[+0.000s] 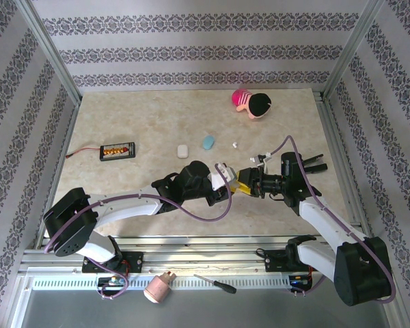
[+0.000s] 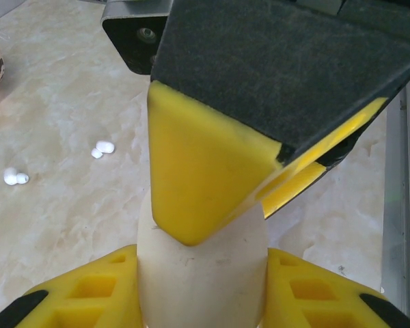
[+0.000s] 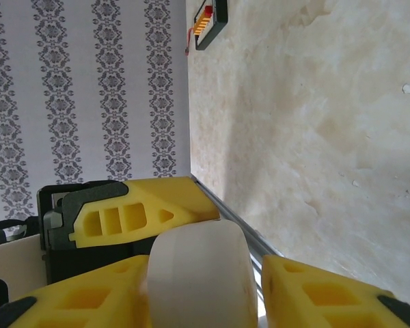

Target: Insert the wireless bluetooth earbuds into the charging case

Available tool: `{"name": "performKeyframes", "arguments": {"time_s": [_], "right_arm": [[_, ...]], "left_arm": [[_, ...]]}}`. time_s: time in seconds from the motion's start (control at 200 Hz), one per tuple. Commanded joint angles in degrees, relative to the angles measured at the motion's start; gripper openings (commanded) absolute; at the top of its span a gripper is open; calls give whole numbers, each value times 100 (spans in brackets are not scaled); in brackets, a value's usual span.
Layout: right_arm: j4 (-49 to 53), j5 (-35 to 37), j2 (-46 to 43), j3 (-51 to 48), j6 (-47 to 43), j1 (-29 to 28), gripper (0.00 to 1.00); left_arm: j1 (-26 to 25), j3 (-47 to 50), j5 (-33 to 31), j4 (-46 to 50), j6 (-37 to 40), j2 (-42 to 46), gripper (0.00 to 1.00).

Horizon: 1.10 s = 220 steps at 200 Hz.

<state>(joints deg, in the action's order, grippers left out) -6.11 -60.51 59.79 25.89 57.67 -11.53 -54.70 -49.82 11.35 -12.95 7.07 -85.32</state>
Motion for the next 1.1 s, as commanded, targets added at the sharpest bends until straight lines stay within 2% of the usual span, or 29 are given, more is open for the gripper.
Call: {"name": "performKeyframes", "arguments": {"time_s": [0.0, 0.055, 0.115, 0.19, 0.285, 0.36, 0.435, 0.55, 0.655, 0.71, 1.009, 1.059, 1.094], "right_arm": [[-91, -27, -62, 163, 36, -49, 40], [-101, -31, -29, 162, 15, -45, 34], [-101, -29, 25, 158, -1, -43, 31], [-97, -15, 40, 145, -3, -47, 33], [-18, 72, -31, 128, -25, -27, 43], [3, 101, -74, 118, -26, -13, 43], [8, 101, -107, 111, -24, 11, 37], [30, 92, -134, 94, -34, 20, 35], [127, 142, -163, 83, -80, 50, 51], [119, 152, -186, 61, -72, 71, 53], [123, 66, -288, 28, -61, 132, 24], [122, 70, -301, 24, -36, 134, 20], [107, 74, -323, 30, 11, 133, 20]], "left_arm": [[-68, 84, -11, -306, -35, 182, 26], [-65, 84, -21, -309, -30, 167, 26], [-66, 66, -28, -310, -47, 146, 26], [-67, 60, -36, -313, -58, 122, 26], [-67, 82, -60, -309, -66, 138, 27], [-67, 82, -59, -298, -66, 156, 27], [-65, 70, -56, -257, -64, 164, 27], [-67, 82, -61, -267, -74, 150, 27], [-70, 80, -70, -269, -83, 134, 28], [-66, 86, -66, -276, -84, 125, 28], [-65, 52, -64, -265, -92, 88, 29], [-67, 55, -73, -293, -92, 80, 32], [-67, 71, -101, -335, -92, 85, 37]]}}
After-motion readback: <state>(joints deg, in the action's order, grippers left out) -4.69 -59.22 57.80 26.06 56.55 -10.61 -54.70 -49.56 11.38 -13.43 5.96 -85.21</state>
